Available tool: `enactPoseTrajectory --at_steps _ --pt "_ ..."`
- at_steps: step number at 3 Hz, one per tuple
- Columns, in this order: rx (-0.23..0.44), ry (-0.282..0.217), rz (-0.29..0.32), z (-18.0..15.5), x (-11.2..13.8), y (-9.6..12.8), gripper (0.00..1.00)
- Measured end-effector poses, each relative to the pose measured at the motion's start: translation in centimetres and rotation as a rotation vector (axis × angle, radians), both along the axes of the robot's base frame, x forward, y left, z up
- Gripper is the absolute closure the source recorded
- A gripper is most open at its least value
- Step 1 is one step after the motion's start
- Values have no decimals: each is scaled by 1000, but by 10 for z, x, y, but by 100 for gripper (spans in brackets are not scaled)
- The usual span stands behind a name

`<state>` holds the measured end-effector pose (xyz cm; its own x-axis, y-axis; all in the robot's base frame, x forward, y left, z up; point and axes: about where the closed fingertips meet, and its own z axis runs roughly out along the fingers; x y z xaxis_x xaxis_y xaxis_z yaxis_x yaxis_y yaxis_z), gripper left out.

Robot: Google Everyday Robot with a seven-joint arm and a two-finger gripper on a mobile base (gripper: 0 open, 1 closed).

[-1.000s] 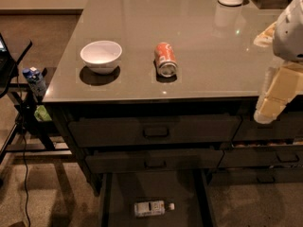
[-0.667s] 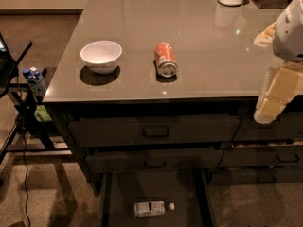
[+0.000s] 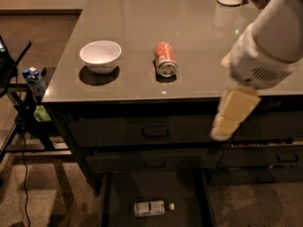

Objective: Pick blue plastic bottle from bottom drawer and place on counter

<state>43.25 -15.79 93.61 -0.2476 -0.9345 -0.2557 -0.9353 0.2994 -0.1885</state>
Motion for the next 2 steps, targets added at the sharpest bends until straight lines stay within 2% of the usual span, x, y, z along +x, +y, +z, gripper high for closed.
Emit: enactPoseTrajectory --at_steps 1,2 --pt "58 54 21 -31 2 60 0" --pt "58 54 21 -31 2 60 0"
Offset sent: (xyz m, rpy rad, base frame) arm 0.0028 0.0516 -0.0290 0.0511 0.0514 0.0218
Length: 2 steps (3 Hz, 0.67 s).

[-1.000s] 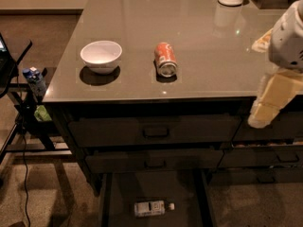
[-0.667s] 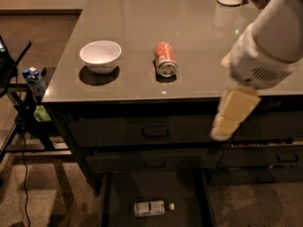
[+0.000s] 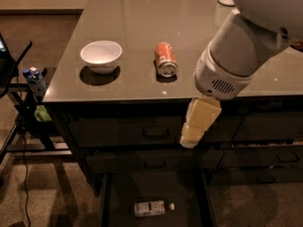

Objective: Pick blue plastic bottle from bottom drawer and place on counter

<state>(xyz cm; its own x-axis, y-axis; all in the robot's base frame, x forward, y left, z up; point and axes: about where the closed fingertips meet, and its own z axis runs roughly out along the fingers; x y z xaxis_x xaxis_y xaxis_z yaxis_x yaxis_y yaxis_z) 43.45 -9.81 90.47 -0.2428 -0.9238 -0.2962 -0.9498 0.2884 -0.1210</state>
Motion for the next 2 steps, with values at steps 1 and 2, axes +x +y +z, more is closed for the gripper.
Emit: enactPoseTrajectory --at_steps 1,2 --pt "-25 21 -12 -33 -8 -4 0" --pt "-57 32 -19 -88 -12 -19 0"
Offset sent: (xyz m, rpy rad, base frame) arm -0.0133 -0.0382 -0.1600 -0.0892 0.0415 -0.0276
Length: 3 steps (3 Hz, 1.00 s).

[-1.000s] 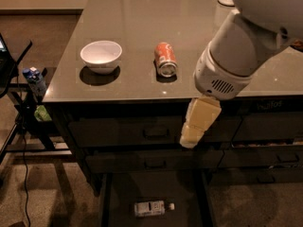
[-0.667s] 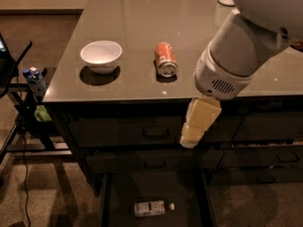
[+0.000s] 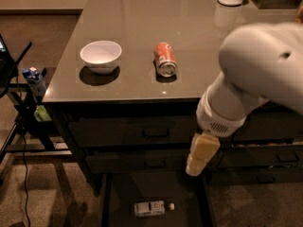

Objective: Pick blue plastic bottle from bottom drawer and place on counter

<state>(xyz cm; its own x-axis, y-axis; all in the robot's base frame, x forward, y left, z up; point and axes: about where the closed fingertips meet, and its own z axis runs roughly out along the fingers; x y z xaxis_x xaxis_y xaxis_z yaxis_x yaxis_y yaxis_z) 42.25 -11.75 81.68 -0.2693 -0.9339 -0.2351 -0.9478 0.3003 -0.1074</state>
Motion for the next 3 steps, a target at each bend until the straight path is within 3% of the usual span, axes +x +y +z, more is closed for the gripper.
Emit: enactPoseTrajectory --at_steps 1,2,3 --pt "-11 -18 7 -39 5 -13 0" --pt "-11 -17 7 -39 5 -13 0" --pt "-26 -12 -9 -65 1 -22 0"
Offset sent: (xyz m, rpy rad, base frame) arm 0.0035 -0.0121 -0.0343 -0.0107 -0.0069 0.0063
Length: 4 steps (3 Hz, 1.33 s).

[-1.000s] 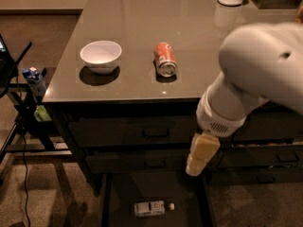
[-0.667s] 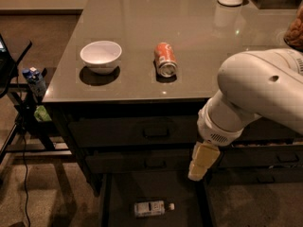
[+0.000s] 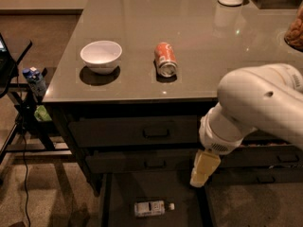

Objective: Pick blue plastic bottle from bottom drawer and place on counter

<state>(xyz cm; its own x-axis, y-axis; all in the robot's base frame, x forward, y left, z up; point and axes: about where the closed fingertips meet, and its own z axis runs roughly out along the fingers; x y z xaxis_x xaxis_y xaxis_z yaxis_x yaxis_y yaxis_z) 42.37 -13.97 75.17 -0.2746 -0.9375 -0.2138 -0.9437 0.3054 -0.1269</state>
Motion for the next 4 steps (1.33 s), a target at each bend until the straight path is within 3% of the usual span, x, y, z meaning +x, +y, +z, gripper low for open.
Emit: enactPoseTrajectory --at_steps 2,3,4 --pt "-26 28 20 -95 1 -45 0" --pt "-26 28 20 -95 1 -45 0" --pt "19 59 12 -108 -4 -47 0"
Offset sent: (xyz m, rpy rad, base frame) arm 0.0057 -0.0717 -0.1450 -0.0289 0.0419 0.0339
